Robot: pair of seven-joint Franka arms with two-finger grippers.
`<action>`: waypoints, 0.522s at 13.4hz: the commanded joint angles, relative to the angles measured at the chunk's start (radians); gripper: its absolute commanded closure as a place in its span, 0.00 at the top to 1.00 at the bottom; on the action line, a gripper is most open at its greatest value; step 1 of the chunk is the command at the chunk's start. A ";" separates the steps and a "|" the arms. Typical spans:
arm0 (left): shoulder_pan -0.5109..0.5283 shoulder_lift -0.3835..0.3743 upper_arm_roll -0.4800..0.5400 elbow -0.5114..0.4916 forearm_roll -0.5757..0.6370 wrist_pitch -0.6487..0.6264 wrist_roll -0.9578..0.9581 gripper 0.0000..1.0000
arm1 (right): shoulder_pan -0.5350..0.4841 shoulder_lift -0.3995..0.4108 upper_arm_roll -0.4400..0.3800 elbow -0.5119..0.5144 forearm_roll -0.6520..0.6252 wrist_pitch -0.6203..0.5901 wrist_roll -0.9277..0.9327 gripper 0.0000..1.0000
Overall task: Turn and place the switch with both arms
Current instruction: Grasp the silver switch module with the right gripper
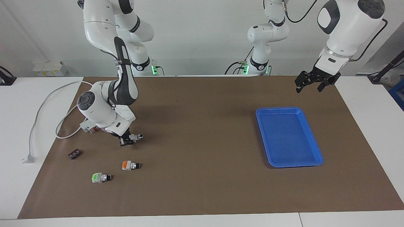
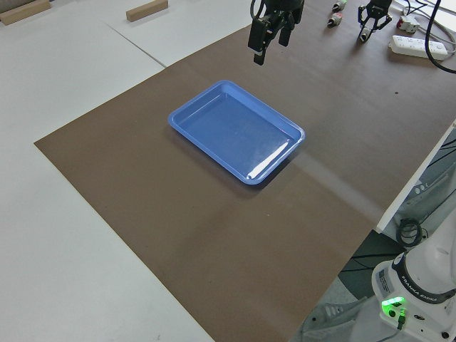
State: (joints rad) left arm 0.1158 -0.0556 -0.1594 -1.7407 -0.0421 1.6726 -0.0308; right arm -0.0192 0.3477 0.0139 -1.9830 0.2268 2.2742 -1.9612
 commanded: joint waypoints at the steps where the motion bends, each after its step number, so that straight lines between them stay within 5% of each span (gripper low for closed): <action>1: 0.002 -0.050 0.000 -0.079 -0.085 0.059 0.000 0.98 | -0.010 -0.039 0.008 -0.010 0.051 -0.002 -0.027 0.00; 7: -0.050 -0.101 -0.008 -0.195 -0.352 0.194 -0.003 0.88 | 0.100 -0.107 0.017 0.012 0.178 -0.067 0.117 0.00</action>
State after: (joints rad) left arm 0.1074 -0.0935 -0.1699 -1.8411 -0.3160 1.7874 -0.0305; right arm 0.0538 0.2586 0.0225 -1.9642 0.3512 2.2388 -1.8986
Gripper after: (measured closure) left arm 0.110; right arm 0.674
